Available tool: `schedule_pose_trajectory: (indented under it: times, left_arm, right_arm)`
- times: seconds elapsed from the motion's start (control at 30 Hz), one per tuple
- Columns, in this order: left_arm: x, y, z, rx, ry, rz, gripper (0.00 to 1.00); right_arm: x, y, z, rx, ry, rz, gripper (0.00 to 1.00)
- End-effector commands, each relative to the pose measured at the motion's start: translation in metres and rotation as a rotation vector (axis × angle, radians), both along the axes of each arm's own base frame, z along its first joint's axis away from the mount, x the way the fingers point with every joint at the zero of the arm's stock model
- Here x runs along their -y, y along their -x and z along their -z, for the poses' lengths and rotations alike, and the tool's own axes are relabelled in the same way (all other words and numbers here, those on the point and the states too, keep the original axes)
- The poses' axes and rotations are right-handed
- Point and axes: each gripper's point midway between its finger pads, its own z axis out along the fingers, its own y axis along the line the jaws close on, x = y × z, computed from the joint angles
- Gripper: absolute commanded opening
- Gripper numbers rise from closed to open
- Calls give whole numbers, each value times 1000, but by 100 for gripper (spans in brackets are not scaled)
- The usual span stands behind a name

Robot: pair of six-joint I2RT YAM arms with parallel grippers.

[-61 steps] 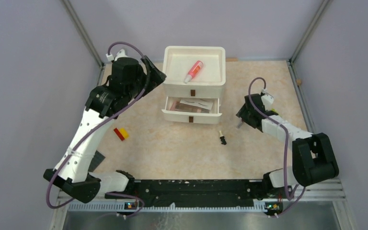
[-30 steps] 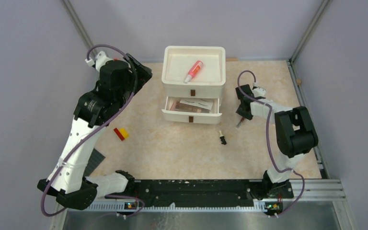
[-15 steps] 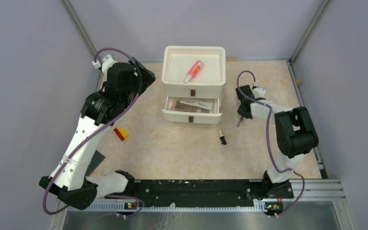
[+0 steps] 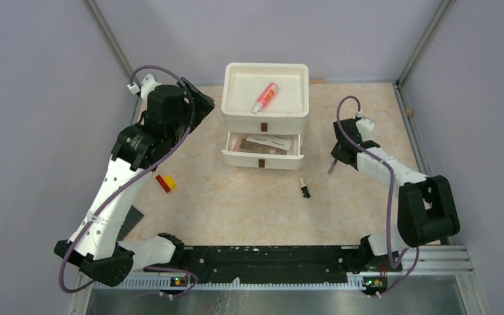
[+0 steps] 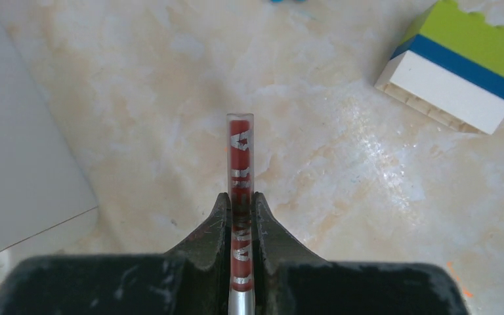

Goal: Organize the makeup
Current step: Pick up the makeup from the center of the board.

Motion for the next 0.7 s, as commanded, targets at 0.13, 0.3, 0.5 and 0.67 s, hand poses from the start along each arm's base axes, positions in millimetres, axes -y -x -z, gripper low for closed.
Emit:
schedule_pose_trajectory:
  times: [0.13, 0.3, 0.5, 0.67]
  left_arm:
    - [-7, -18, -6, 35, -38, -9, 99]
    - [-25, -21, 18, 76, -160, 39, 99]
    - [-21, -15, 29, 209, -339, 226, 99]
    - [-27, -12, 39, 239, -471, 286, 99]
  right_arm:
    - [0, -11, -94, 289, 0, -108, 0]
    - [-27, -19, -157, 535, -20, -314, 0]
    - [-89, -4, -226, 787, 164, -668, 0]
    - [-153, 40, -264, 1048, 334, -1077, 0]
